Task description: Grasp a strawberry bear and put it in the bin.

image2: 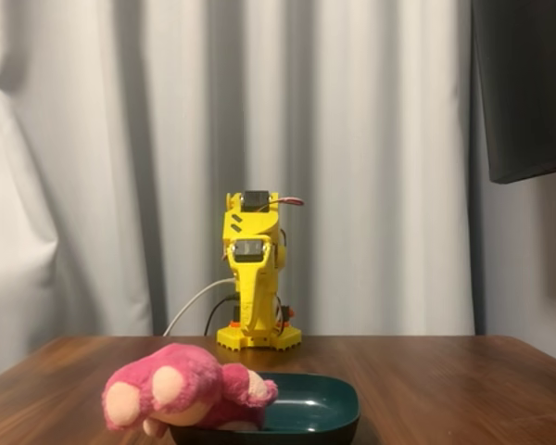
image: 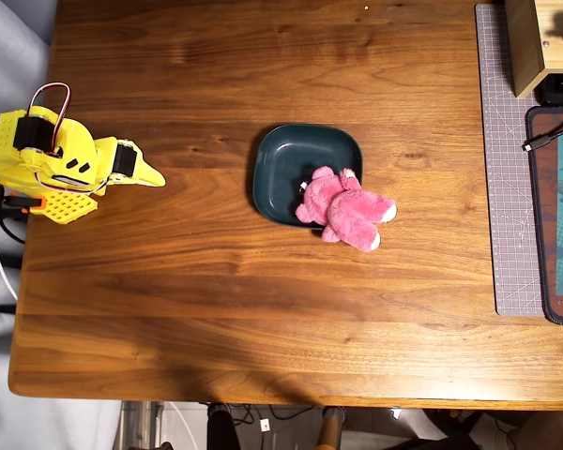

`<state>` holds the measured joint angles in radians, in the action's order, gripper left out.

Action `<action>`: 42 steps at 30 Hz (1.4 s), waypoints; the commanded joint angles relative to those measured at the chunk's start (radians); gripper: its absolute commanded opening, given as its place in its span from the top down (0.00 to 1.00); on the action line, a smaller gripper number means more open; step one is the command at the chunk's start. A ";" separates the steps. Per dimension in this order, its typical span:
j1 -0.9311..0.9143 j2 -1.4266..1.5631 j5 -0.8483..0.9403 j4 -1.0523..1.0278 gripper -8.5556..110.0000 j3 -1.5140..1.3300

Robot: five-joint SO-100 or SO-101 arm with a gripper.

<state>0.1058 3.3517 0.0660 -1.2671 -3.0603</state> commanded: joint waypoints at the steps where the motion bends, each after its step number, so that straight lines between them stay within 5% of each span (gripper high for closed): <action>1: -0.031 0.029 0.003 0.011 0.93 0.002; 42: -0.012 0.029 -0.011 0.011 0.92 0.003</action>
<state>0.0844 3.3517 0.0660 -1.2671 -3.0603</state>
